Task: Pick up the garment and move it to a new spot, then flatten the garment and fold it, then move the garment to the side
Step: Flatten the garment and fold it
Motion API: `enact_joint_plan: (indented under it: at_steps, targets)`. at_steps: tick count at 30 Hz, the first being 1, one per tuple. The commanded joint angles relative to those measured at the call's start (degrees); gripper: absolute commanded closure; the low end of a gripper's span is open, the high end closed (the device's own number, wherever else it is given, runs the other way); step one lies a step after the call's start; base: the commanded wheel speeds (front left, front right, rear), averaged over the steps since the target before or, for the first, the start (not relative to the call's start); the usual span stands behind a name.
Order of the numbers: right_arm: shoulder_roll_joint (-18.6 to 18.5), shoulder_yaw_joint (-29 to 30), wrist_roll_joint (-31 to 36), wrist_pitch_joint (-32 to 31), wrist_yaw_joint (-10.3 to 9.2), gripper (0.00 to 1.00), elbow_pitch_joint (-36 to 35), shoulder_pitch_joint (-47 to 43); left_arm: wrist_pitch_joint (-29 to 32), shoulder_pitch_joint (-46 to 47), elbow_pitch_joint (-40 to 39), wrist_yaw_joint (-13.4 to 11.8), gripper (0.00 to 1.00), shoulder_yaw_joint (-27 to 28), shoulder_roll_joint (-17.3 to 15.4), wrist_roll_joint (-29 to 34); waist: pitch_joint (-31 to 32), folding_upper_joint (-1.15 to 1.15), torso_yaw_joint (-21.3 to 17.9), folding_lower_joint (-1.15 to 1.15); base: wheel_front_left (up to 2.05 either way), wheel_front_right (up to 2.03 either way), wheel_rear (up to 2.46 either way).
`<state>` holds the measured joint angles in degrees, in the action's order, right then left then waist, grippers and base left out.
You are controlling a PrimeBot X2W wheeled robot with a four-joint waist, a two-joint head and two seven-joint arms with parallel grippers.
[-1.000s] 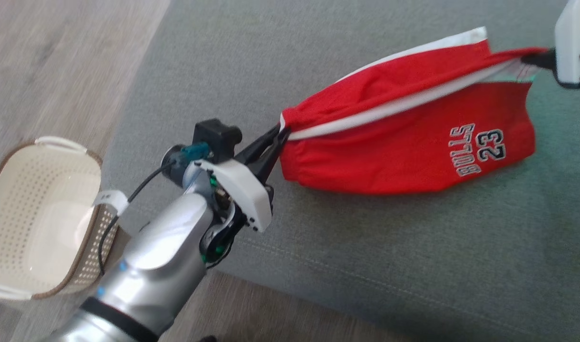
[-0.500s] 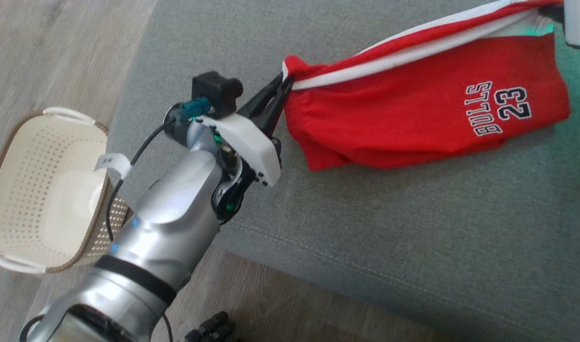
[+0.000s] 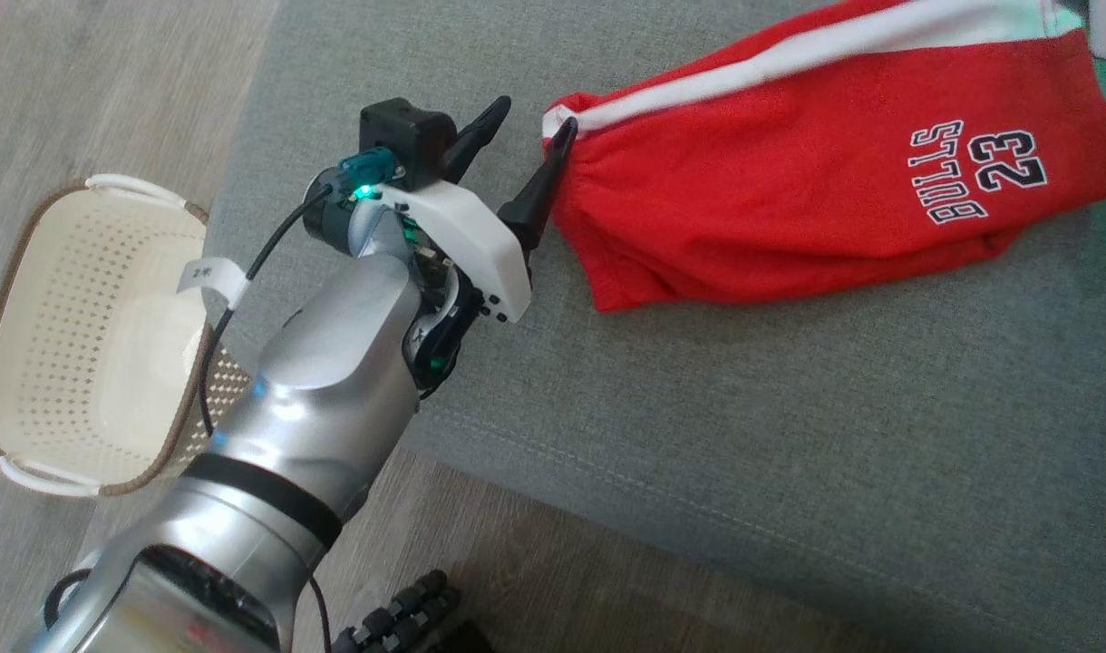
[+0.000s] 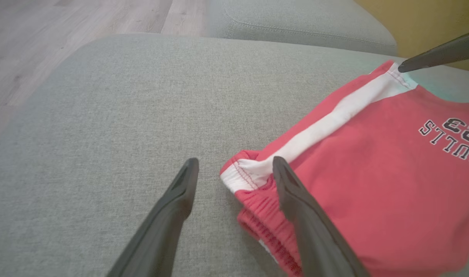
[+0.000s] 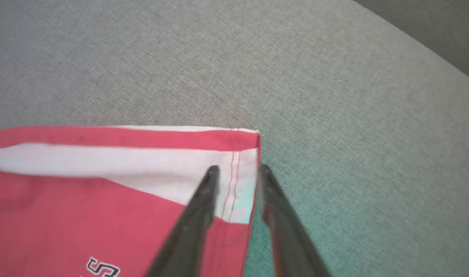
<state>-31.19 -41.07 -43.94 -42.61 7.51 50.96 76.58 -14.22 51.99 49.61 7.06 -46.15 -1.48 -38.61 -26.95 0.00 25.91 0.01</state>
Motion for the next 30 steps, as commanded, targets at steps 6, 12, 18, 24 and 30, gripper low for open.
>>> enact_joint_plan:
  at_steps: [6,12,18,24,30]
  targets:
    - [-0.2,-2.1,2.5,7.1,-0.02,0.0,0.8,2.1,-0.8,2.2,-2.1,-1.1,0.0,2.9,-1.4,-1.6,-0.6,0.0,-0.5,-0.01,0.0,0.0,0.0]
    - [1.0,-3.3,2.0,14.9,-0.02,0.0,1.9,0.6,-0.8,-0.1,-4.9,-2.9,0.0,9.4,-1.4,-3.3,1.9,0.0,-2.5,-0.01,0.0,0.0,0.0]
    - [1.4,-5.6,0.7,25.9,-0.02,0.0,-0.6,-3.0,-0.8,-4.5,-10.7,-5.7,0.0,16.8,-3.3,1.5,6.4,0.0,-5.8,-0.01,0.0,0.0,0.0]
    - [1.5,-8.4,-0.3,37.7,-0.02,0.0,-4.0,-8.0,-0.8,-11.6,-17.7,-7.4,0.0,22.5,-5.3,6.0,11.3,0.0,-9.6,-0.01,0.0,0.0,0.0]
    - [2.0,-9.3,2.7,48.7,-0.02,0.0,-3.7,-11.4,-0.8,-17.2,-22.3,-7.9,0.0,25.1,-6.3,8.7,14.7,0.0,-12.3,-0.01,0.0,0.0,0.0]
